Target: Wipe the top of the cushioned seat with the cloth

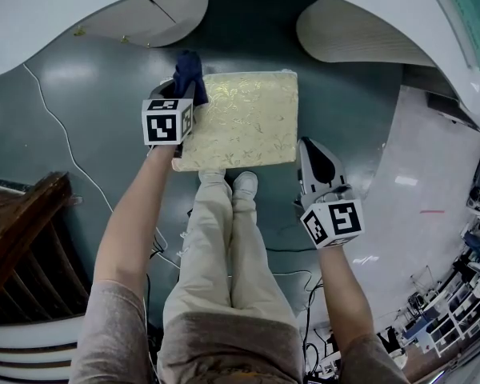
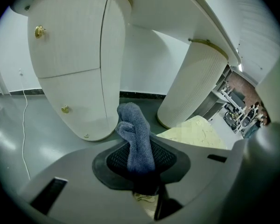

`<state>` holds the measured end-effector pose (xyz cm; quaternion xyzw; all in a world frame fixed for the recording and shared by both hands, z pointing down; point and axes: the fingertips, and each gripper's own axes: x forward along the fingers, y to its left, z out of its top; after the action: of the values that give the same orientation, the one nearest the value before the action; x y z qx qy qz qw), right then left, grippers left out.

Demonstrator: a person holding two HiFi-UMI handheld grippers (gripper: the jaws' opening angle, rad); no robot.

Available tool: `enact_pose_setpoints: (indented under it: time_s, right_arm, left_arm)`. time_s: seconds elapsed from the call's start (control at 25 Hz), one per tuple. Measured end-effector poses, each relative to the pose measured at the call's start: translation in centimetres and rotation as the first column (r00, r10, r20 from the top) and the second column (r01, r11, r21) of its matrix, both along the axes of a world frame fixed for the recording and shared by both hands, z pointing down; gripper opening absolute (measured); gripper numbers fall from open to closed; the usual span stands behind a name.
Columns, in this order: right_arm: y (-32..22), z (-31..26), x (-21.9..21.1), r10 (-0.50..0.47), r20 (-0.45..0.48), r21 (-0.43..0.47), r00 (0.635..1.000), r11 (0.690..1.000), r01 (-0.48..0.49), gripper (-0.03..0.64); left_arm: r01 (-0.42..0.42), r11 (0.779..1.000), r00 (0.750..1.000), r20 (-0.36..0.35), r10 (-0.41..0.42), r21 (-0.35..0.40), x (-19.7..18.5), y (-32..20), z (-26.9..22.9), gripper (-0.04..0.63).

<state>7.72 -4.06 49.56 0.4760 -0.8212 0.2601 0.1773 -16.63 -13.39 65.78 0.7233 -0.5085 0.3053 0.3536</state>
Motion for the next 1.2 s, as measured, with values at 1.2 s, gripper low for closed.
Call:
enact_pose_setpoints:
  time_s: [1.2]
  right_arm:
    - [1.8,-14.6,-2.1,-0.045,0.049,0.114,0.998,0.993,0.039,0.006]
  left_arm:
    - [0.003,0.967,0.984,-0.175,0.044,0.255,-1.6,6.4,-26.3,0.100]
